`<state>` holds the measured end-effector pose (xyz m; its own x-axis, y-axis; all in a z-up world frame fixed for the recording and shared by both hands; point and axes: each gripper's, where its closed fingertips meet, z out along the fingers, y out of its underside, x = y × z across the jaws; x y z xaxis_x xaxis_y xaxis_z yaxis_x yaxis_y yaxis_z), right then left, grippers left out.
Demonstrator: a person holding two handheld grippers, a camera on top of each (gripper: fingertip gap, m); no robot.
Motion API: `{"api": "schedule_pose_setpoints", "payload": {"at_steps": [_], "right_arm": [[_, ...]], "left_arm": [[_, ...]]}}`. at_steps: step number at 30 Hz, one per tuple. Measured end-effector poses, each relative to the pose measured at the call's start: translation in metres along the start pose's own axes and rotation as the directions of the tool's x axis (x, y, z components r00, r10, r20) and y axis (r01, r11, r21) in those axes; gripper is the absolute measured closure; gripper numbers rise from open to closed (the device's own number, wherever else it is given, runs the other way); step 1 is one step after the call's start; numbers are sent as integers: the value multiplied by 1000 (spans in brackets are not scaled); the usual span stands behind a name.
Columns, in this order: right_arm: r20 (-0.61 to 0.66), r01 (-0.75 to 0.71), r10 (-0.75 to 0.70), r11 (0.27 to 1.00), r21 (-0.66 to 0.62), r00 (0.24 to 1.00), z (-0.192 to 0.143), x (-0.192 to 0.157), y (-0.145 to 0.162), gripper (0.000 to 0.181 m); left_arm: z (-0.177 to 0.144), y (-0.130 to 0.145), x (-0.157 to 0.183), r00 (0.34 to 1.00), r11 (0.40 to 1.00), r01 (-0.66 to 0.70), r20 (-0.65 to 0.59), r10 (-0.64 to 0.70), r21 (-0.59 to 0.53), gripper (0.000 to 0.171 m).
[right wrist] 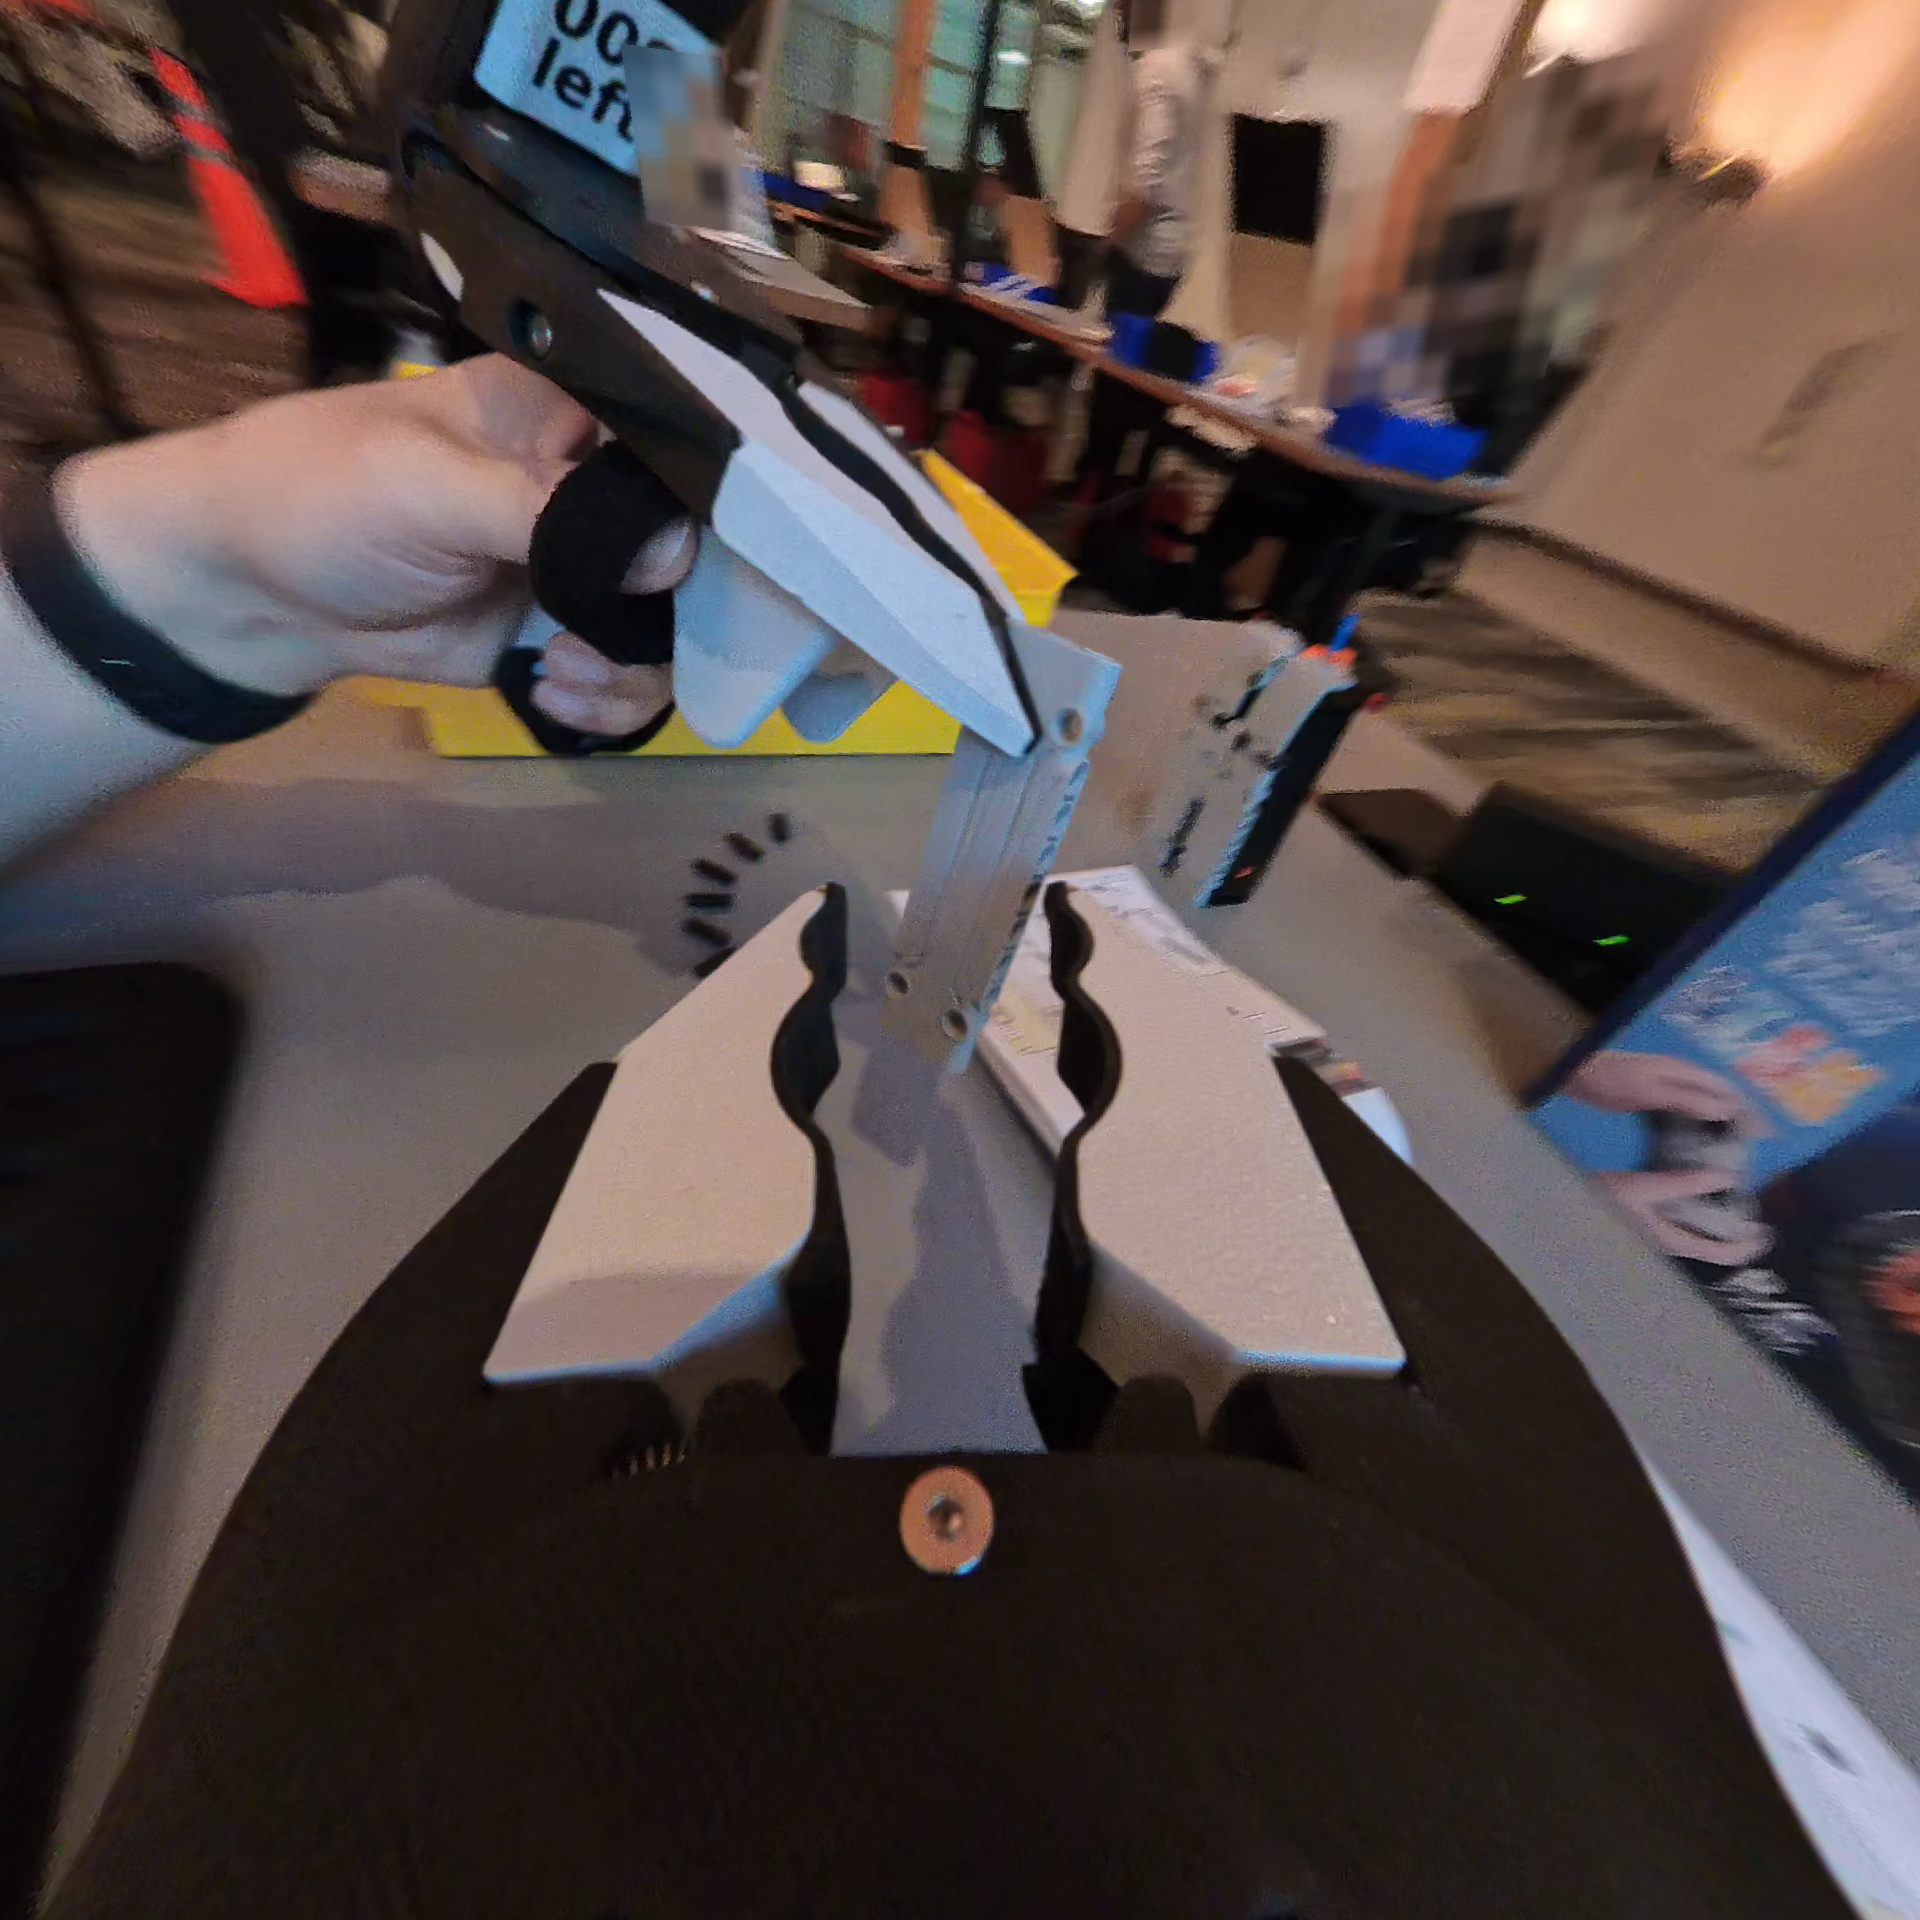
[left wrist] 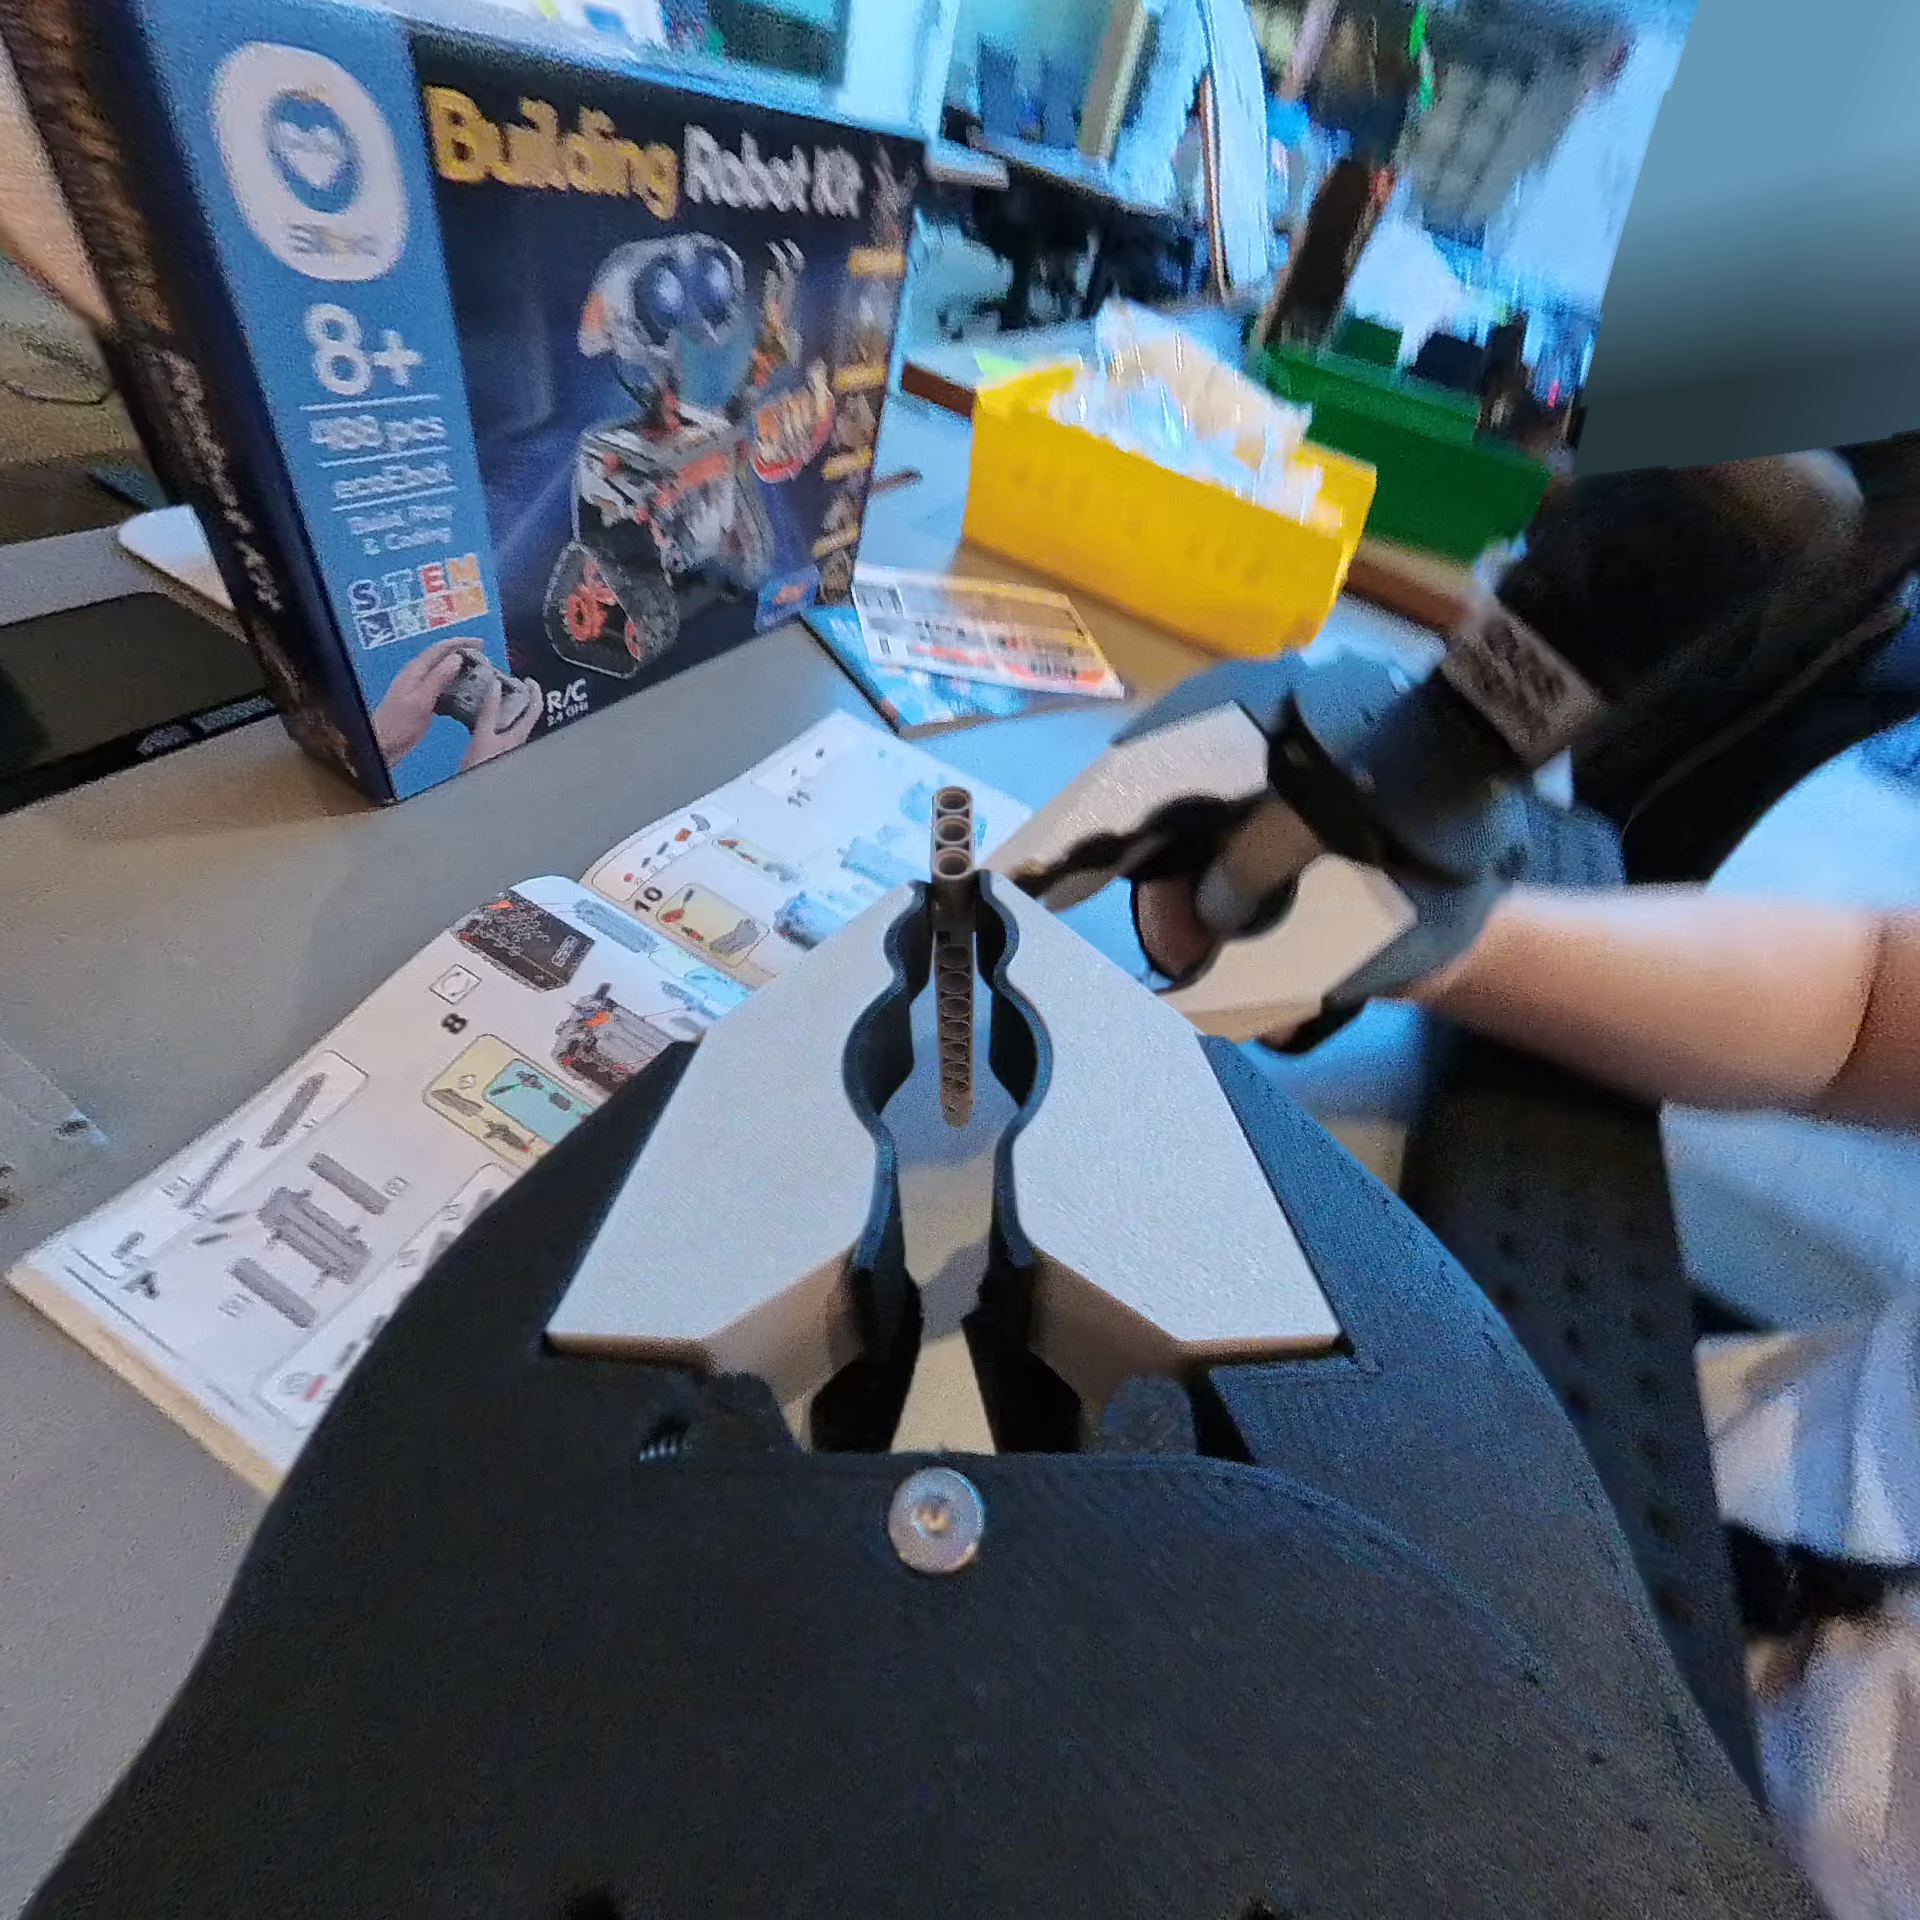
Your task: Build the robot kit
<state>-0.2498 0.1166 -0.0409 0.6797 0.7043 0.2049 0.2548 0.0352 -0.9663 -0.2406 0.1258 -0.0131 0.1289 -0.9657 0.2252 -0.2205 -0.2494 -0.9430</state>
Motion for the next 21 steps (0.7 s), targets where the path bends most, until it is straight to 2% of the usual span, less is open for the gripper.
{"api": "schedule_pose_setpoints", "payload": {"at_steps": [3, 5, 7, 8, 10, 13, 14, 15, 16, 18, 19, 21], "right_arm": [[181, -109, 113, 994, -29, 977, -3, -8, 8, 139], [232, -138, 138, 990, -17, 963, -3, -11, 9, 139], [296, -139, 146, 989, -47, 944, -2, -22, 17, 148], [326, -120, 134, 991, -62, 936, -3, -28, 20, 167], [355, -78, 92, 996, -54, 930, -3, -35, 22, 169], [364, -66, 87, 995, -70, 927, -3, -35, 26, 175], [353, -75, 99, 994, -79, 930, -2, -30, 29, 175], [325, -87, 112, 992, -90, 939, -1, -23, 32, 175], [296, -103, 127, 990, -98, 947, 0, -15, 35, 175], [253, -148, 167, 985, -90, 953, -2, -1, 35, 175], [247, -177, 193, 980, -87, 950, -4, 4, 34, 175], [253, -219, 232, 973, -78, 939, -12, 12, 31, 175]], "left_arm": [[3, 11, 9, 989, 986, -146, -25, 145, -83, 166], [6, 20, 23, 972, 971, -223, -92, 216, -82, 166], [7, 31, 29, 958, 959, -272, -114, 262, -81, 166], [7, 33, 35, 952, 958, -281, -140, 271, -57, 166], [4, 37, 42, 950, 963, -270, -171, 263, -21, 166], [4, 40, 39, 947, 955, -296, -130, 293, -4, 162], [6, 37, 34, 944, 946, -324, -70, 324, 13, 145], [8, 31, 29, 941, 940, -339, 2, 340, 41, 120], [9, 28, 28, 939, 937, -343, 39, 341, 67, 124], [14, 31, 29, 949, 945, -316, 32, 315, 88, 125], [17, 34, 26, 959, 956, -282, 24, 281, 81, 120], [21, 42, 29, 973, 972, -226, -40, 228, 59, 125]]}}
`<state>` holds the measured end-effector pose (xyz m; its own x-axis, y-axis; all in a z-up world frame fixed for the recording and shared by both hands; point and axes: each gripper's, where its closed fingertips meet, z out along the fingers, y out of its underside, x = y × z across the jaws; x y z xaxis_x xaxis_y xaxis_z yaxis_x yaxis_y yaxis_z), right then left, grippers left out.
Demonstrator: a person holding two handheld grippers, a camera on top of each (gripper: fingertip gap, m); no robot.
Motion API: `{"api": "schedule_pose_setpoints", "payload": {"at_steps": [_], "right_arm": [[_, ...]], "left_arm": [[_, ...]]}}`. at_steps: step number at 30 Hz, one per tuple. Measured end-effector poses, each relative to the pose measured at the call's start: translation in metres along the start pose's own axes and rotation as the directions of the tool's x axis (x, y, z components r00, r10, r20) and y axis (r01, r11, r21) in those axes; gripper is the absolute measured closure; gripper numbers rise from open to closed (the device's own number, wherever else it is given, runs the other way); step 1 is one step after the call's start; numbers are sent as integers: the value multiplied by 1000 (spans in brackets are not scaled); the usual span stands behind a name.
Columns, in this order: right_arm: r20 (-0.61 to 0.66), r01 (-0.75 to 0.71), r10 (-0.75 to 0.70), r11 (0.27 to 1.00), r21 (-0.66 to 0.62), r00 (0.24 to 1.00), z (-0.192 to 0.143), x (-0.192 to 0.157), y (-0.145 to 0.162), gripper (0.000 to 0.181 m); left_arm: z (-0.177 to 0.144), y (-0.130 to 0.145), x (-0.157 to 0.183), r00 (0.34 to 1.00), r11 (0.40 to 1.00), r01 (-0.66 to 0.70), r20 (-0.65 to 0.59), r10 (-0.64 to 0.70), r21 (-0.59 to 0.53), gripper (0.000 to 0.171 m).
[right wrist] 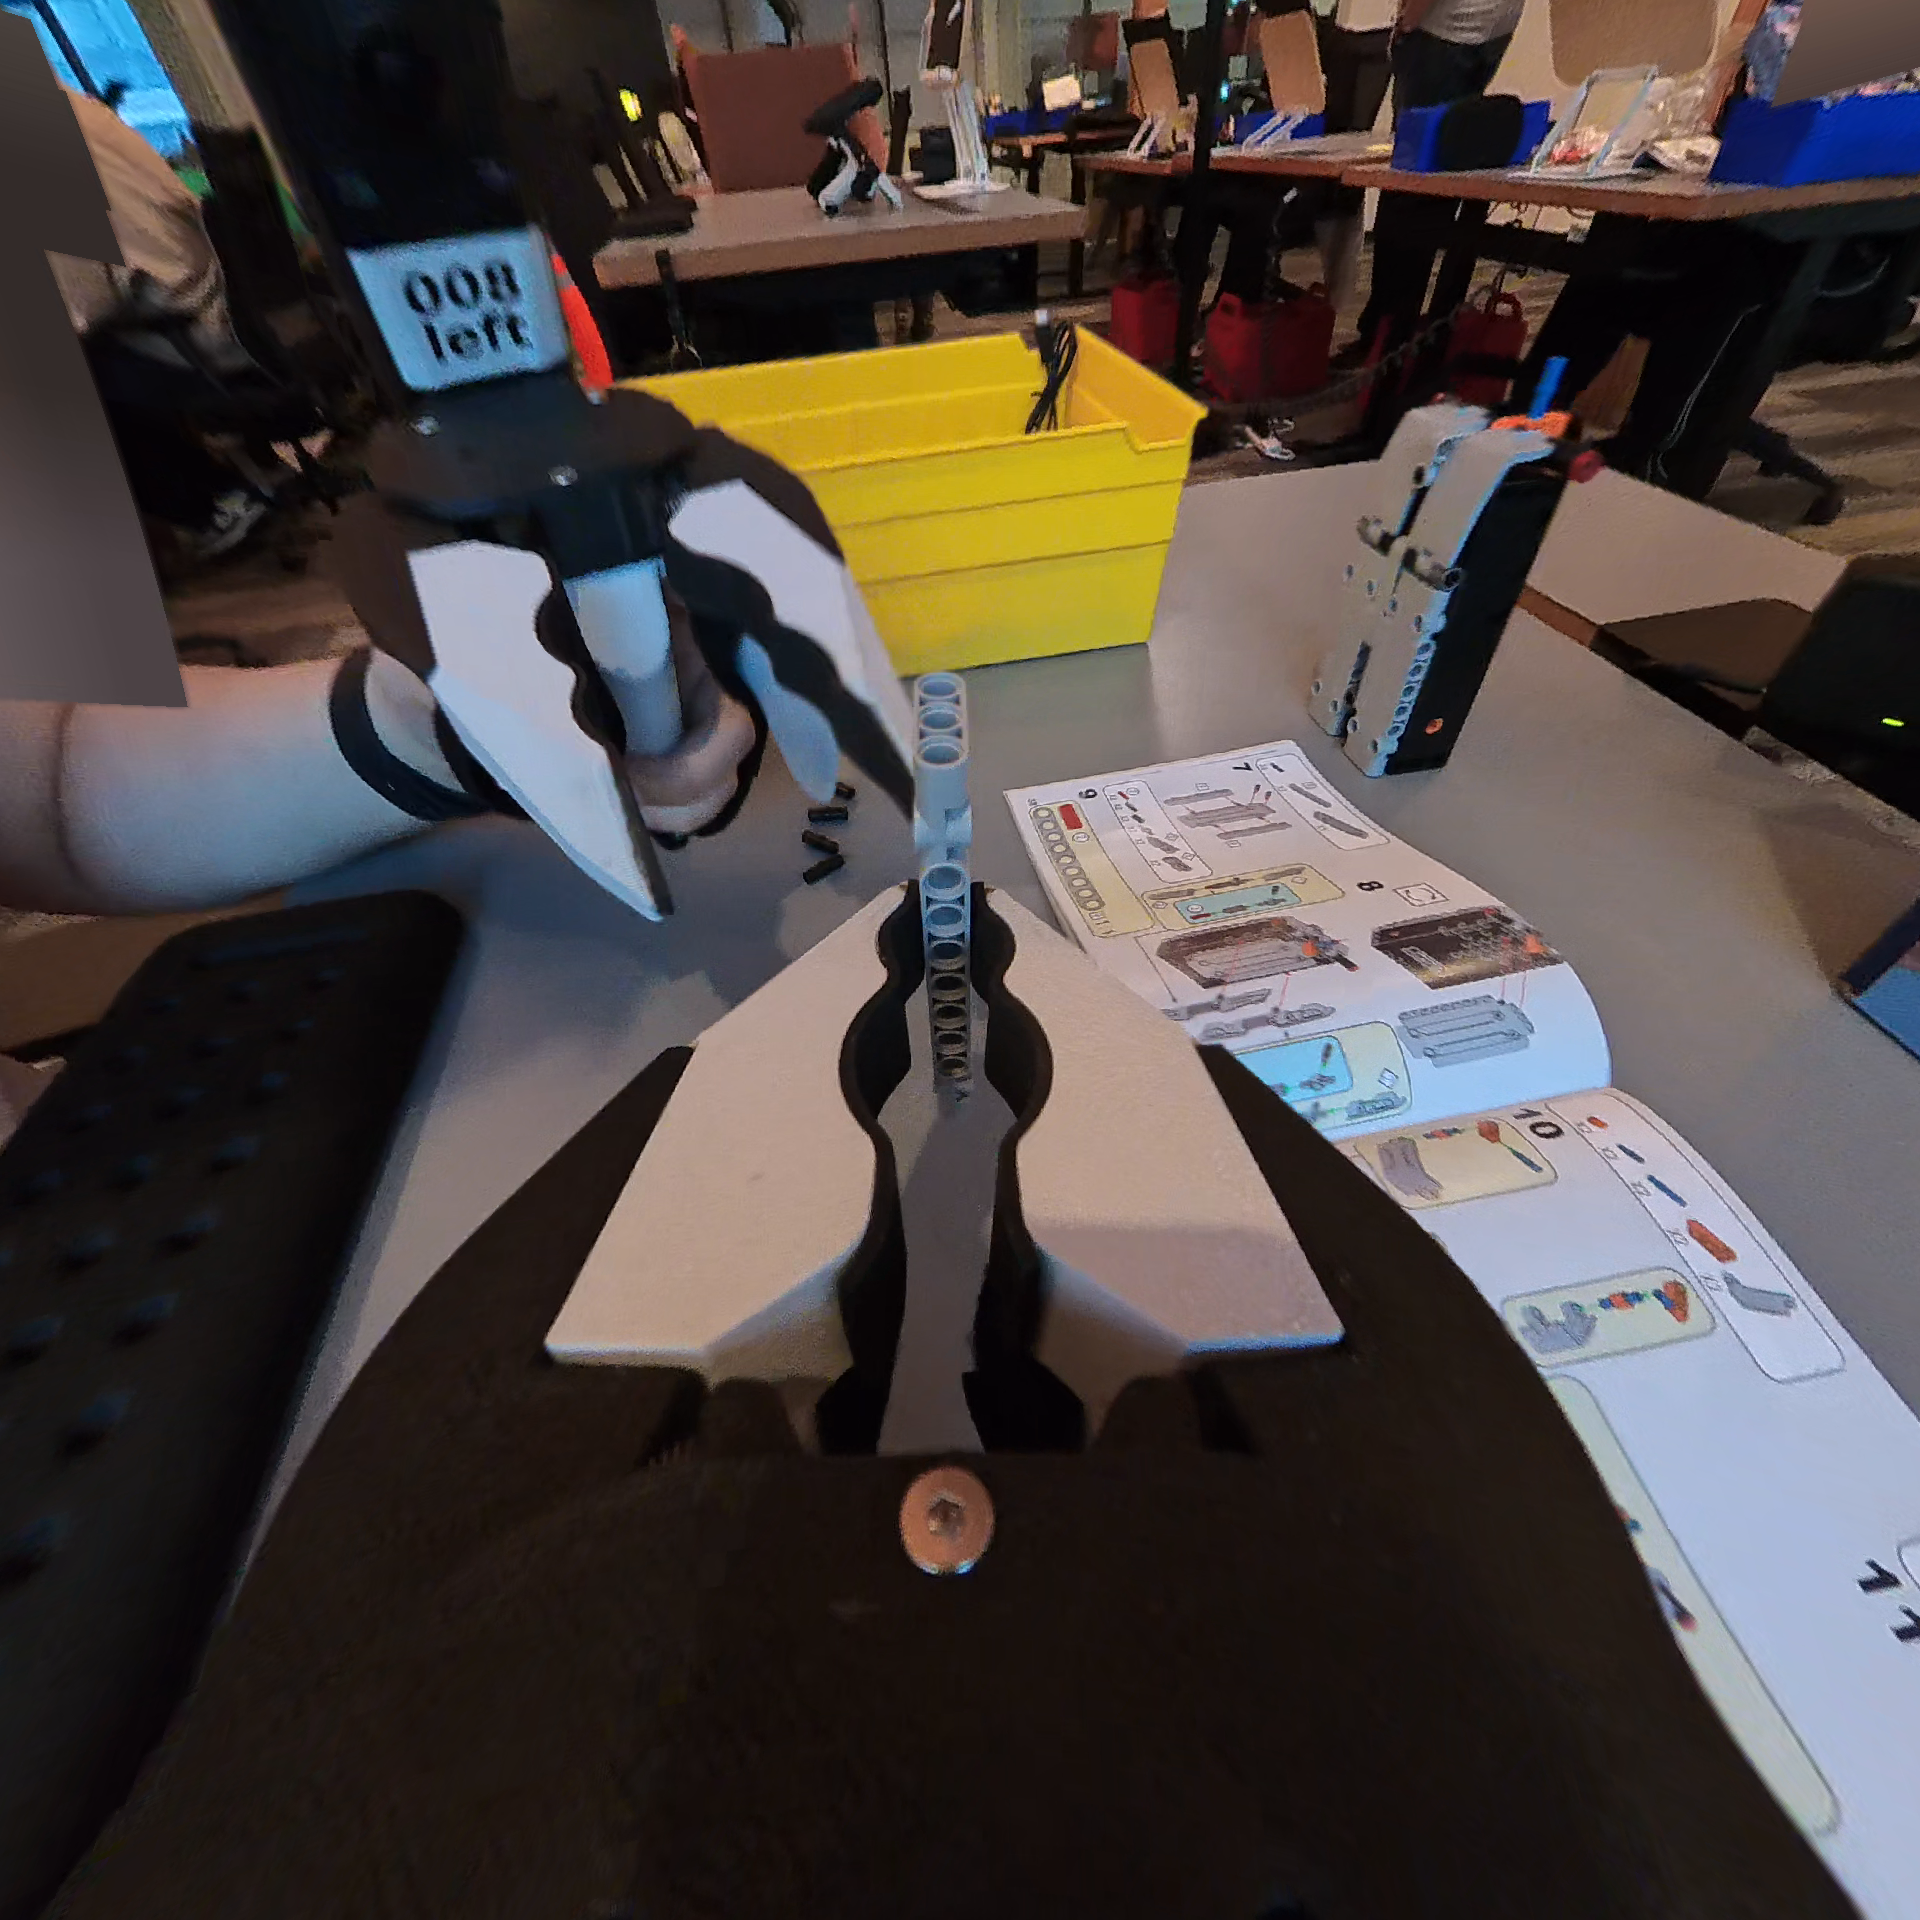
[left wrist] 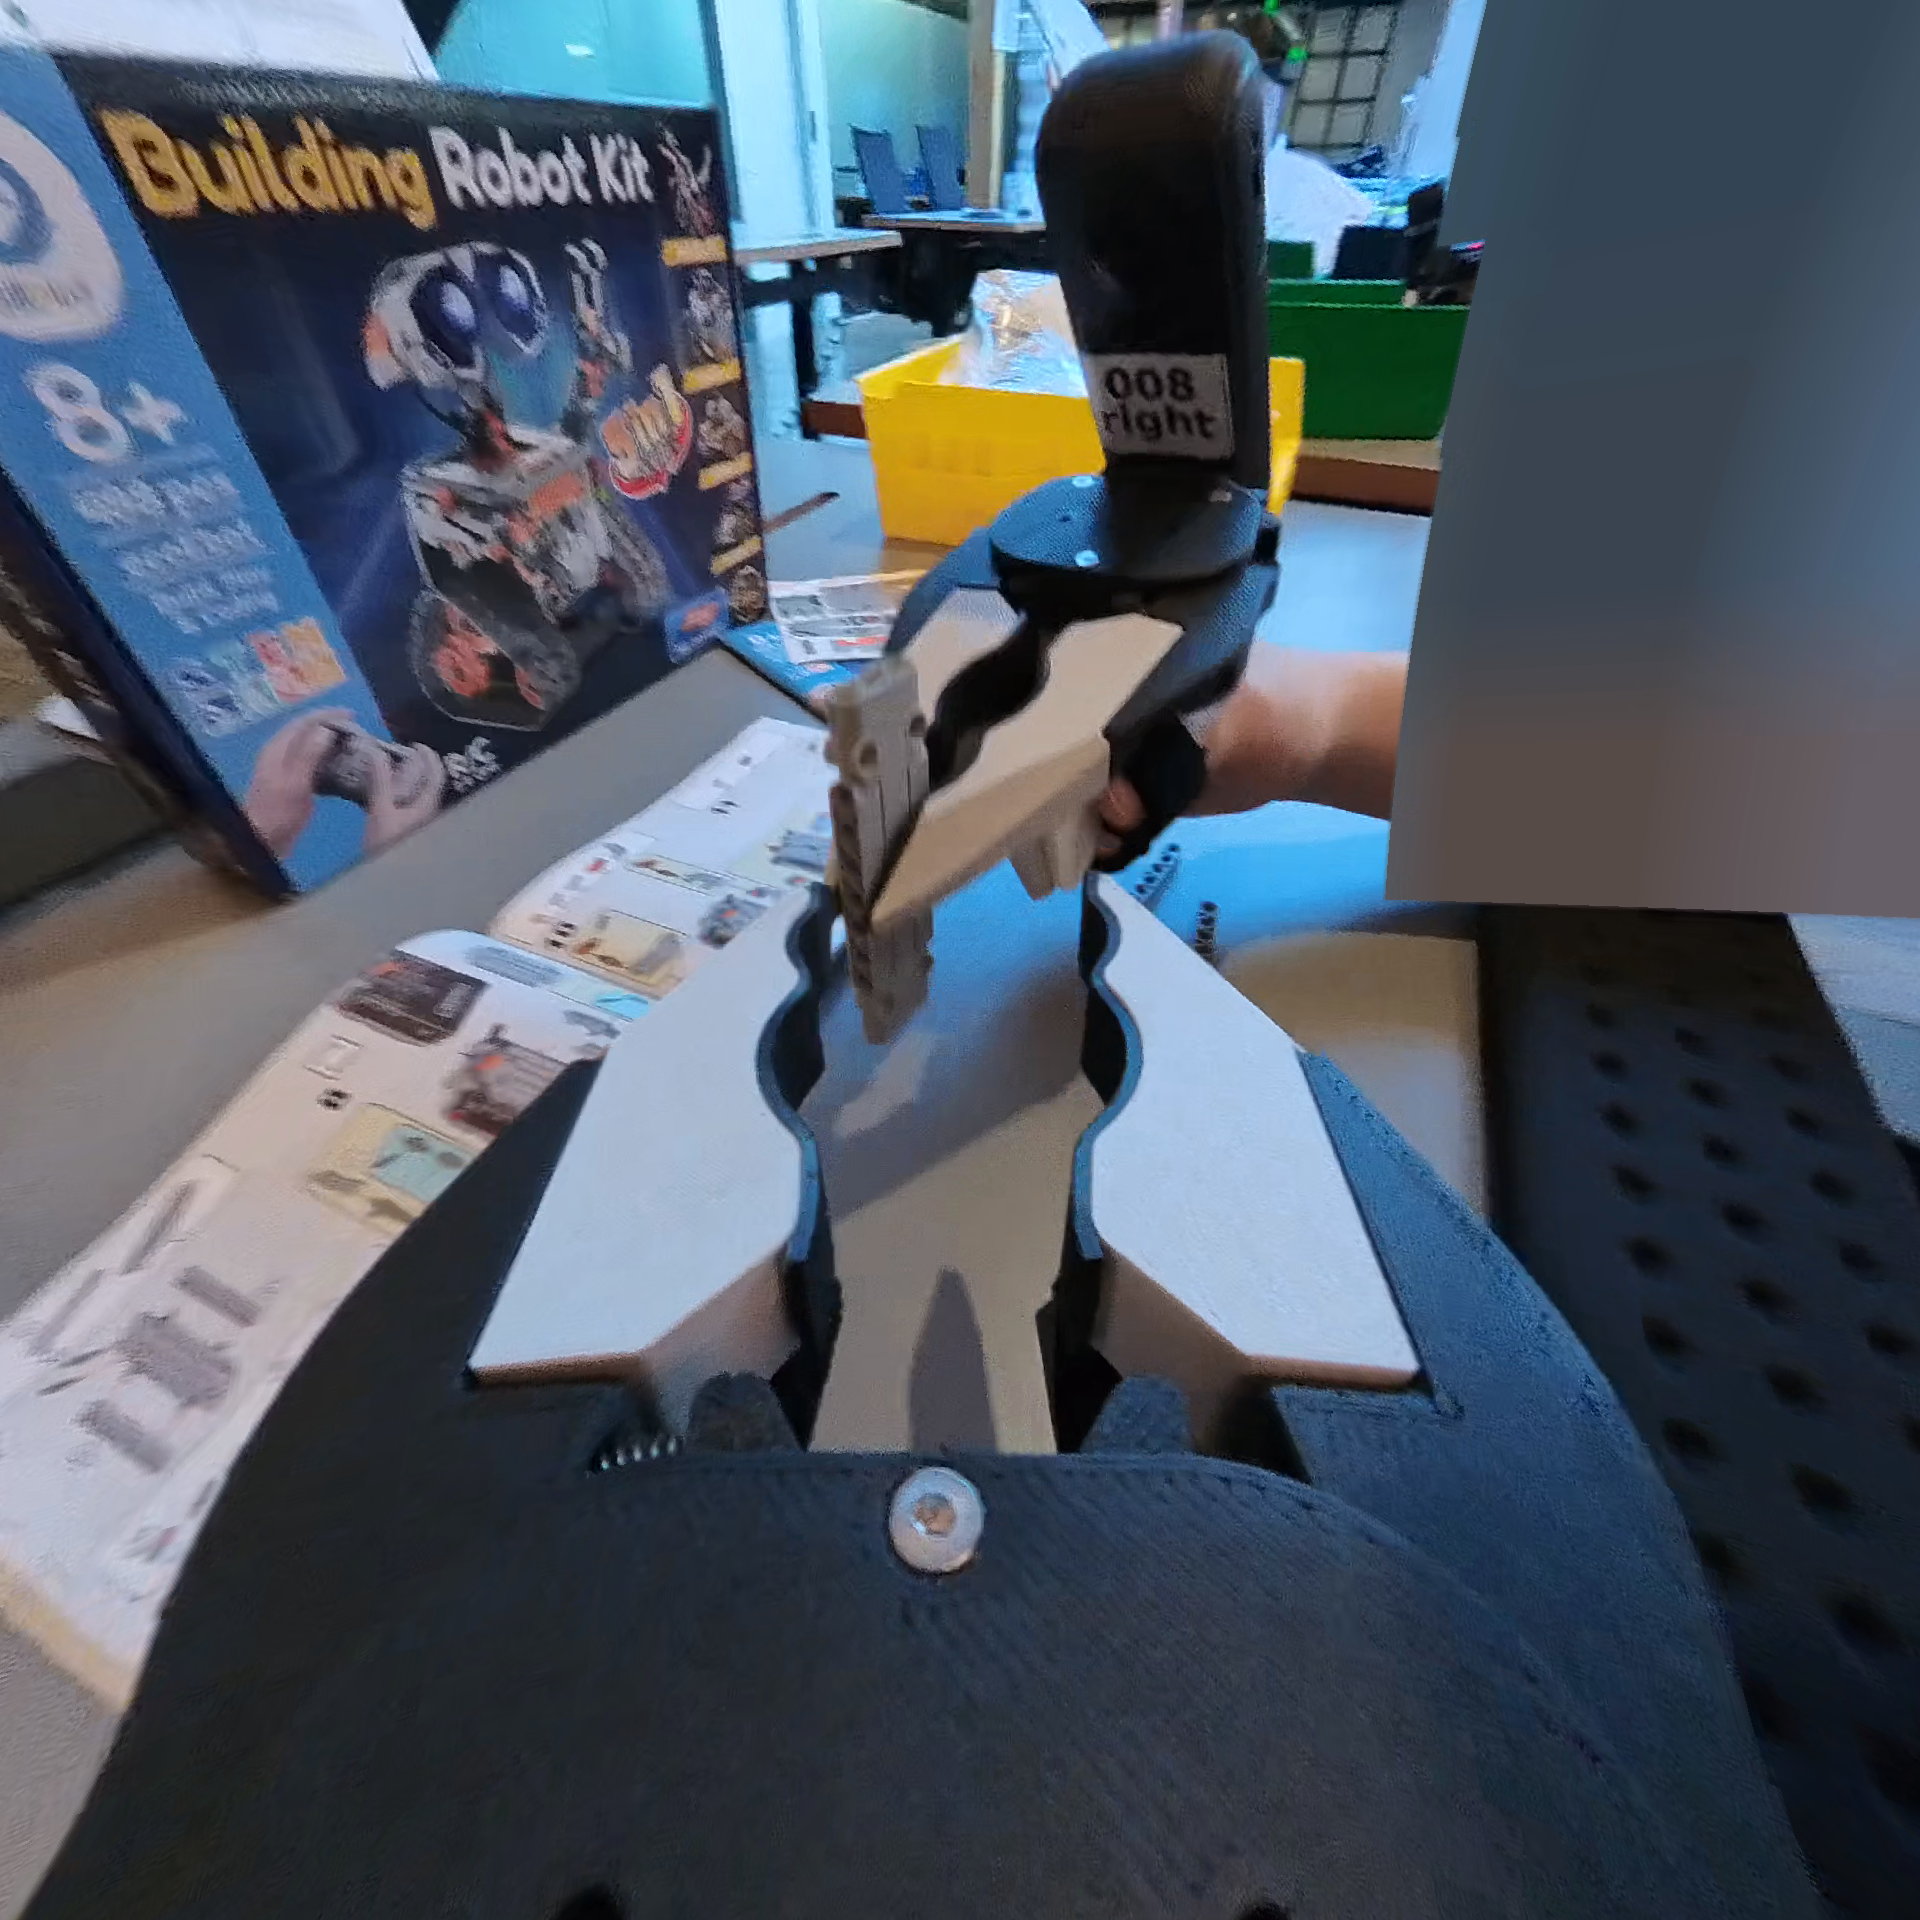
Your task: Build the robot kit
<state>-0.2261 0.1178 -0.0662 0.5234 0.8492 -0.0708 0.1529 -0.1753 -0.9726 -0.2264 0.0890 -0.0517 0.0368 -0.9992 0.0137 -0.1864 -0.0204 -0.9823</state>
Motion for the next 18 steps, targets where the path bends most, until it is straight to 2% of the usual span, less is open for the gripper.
{"api": "schedule_pose_setpoints", "payload": {"at_steps": [4, 7, 12, 18], "right_arm": [[37, -23, 21, 998, 60, 999, -21, 4, -10, 175], [63, -49, 44, 995, 88, 997, -27, 6, -14, 175], [101, -89, 80, 992, 93, 992, -23, 1, -14, 175], [145, -85, 72, 993, 86, 987, -17, -11, -13, 175]], "left_arm": [[-2, -11, 9, 992, 992, 95, -86, -88, 84, 131], [-4, -18, 10, 987, 982, 130, -107, -116, 135, 125], [0, -8, 0, 993, 989, 114, -35, -111, 91, 125], [2, -3, -1, 994, 992, 105, -27, -104, 64, 126]]}}
